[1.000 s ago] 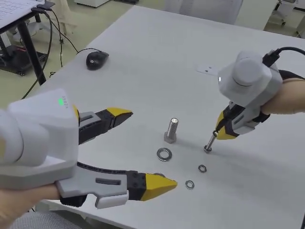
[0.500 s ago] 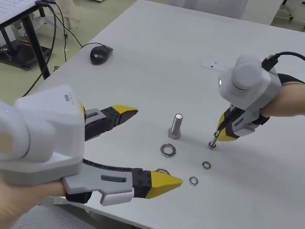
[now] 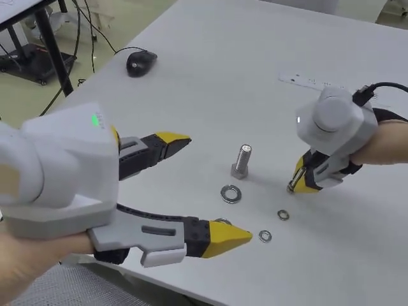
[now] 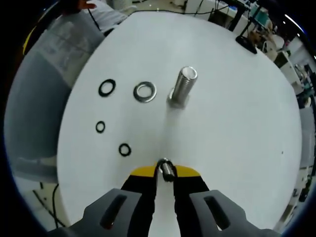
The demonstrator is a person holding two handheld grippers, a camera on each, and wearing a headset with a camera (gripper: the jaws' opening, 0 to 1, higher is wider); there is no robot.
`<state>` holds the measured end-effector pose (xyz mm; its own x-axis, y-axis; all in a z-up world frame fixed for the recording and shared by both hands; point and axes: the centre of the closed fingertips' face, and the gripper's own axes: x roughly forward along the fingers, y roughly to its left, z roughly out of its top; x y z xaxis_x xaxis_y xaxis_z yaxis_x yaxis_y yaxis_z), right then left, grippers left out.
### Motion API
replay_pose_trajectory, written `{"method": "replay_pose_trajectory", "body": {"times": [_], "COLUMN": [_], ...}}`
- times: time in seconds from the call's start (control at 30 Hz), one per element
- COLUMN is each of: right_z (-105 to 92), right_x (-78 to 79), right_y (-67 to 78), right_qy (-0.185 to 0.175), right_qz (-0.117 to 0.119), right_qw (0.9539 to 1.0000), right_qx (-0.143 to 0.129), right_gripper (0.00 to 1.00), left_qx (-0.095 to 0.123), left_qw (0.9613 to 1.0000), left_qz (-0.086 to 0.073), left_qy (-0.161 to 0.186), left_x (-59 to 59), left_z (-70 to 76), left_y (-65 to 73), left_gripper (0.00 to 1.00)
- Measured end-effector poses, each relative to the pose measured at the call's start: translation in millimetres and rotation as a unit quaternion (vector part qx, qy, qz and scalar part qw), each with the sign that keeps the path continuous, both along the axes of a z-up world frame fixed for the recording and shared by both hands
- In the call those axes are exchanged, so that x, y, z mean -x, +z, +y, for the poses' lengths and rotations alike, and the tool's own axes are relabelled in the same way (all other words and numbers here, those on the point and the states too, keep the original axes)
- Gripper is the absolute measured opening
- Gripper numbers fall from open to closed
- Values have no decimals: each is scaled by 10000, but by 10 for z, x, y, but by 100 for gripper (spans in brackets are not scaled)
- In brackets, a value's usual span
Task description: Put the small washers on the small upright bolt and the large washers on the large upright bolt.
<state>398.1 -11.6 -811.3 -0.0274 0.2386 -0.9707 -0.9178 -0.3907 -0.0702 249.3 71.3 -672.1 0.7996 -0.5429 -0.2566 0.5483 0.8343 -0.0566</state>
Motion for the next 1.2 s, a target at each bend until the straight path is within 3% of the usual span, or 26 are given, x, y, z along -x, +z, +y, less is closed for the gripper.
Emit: {"method": "replay_pose_trajectory", "body": {"times": [0.17, 0.53, 0.8, 1.2], "right_z": [-4, -138, -187, -155], "right_x": [-36, -30, 206, 504], "right_y": [-33, 64, 161, 16], "right_qy": [7, -221, -344, -261], "right_qz": [-10, -4, 136, 316], "right_qw": [10000, 9996, 9989, 9989], "right_qx": [-32, -152, -275, -245], "right_gripper": [15, 15, 15, 18], "left_qx": [-17, -31, -70, -101], "left_qw": [10000, 10000, 9999, 9999], "left_qz": [26, -17, -72, -116], "left_qy": [1, -6, -46, -44], "left_x": [6, 30, 85, 185], "left_z": [1, -24, -73, -98], "left_y": [-14, 21, 53, 78], "left_gripper": [86, 86, 86, 86]}}
